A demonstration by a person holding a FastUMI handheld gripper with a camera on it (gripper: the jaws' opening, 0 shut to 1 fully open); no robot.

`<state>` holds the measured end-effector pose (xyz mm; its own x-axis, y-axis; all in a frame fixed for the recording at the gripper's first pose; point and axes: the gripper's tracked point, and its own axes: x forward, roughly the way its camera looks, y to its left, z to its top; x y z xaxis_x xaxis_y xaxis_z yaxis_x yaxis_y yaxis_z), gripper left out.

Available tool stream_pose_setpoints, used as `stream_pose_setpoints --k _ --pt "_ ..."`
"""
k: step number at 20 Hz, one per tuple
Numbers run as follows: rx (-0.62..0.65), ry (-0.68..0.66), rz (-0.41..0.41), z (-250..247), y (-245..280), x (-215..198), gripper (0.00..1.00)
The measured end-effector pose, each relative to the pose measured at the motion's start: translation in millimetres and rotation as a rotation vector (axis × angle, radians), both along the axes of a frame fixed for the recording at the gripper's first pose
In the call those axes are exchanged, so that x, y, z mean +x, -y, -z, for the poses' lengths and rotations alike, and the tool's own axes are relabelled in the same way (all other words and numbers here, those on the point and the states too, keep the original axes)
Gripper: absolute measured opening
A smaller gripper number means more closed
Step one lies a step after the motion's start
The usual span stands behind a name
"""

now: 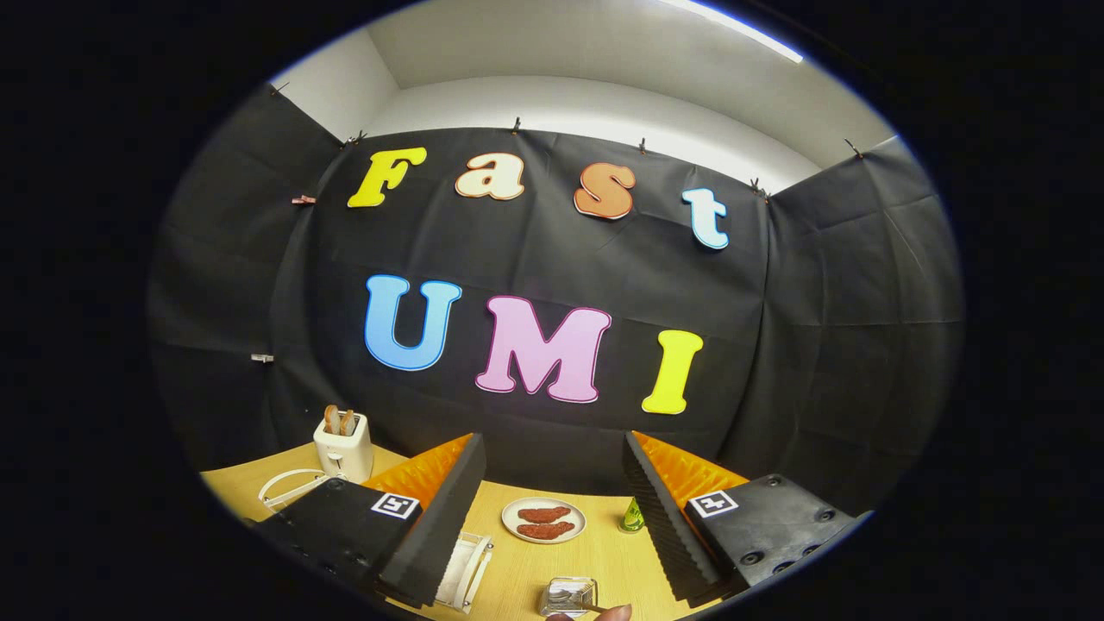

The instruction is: Take the plate from the dish rack, then take the spoon from the basket and place it into the plate.

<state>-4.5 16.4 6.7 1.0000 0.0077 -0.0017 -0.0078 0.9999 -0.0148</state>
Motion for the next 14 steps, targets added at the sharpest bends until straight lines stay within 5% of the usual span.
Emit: stream_pose_setpoints --k 14 --pt "0.051 -0.096 -0.028 10.0 -62.3 10.5 0.97"
